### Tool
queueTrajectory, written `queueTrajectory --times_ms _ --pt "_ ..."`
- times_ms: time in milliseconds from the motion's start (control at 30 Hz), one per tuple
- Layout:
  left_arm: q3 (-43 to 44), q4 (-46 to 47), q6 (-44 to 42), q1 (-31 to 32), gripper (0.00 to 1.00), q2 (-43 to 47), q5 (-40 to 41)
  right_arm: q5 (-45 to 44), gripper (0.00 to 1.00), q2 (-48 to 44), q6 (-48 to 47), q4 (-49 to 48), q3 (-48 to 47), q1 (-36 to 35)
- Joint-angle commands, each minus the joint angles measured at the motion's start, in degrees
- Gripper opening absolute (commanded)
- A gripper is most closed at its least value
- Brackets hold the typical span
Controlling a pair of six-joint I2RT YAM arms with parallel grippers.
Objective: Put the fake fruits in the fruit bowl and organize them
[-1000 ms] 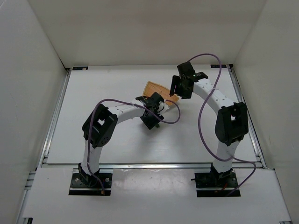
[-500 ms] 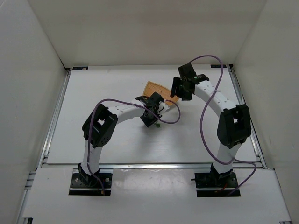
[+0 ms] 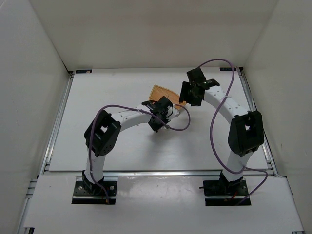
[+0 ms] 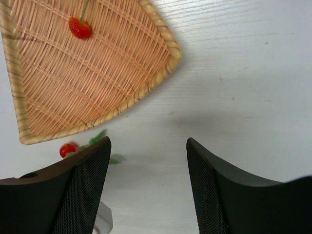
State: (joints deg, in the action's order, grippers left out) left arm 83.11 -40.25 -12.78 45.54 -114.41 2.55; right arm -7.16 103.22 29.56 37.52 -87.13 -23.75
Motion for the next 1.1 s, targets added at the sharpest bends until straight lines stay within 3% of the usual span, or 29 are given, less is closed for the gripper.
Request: queueTrajectory --times_ms 0,400,633,967,1067 --pt "1.1 0.6 -0.8 1.3 0.1 5.0 0.4 -0.6 0.68 -3.5 -0.2 -1.0 1.1 0.2" --pt "1.8 -2.1 -1.4 4.3 0.1 12.0 -0.1 -2.8 0.68 -5.7 1.0 -1.0 3.5 0.2" --pt "9.0 -3.3 -3.8 5.4 0.1 14.4 1.0 -7.1 0.67 -10.0 8.5 -1.0 6.6 4.0" --pt "30.2 -3.3 -5.1 -0.6 0.1 -3.0 4.7 -9.5 0.67 -13.2 8.5 0.0 9.6 5.2" --pt "34.3 -3.3 -5.1 -2.2 0.19 -7.2 5.8 -10.0 0.67 -14.4 8.5 0.0 10.9 5.7"
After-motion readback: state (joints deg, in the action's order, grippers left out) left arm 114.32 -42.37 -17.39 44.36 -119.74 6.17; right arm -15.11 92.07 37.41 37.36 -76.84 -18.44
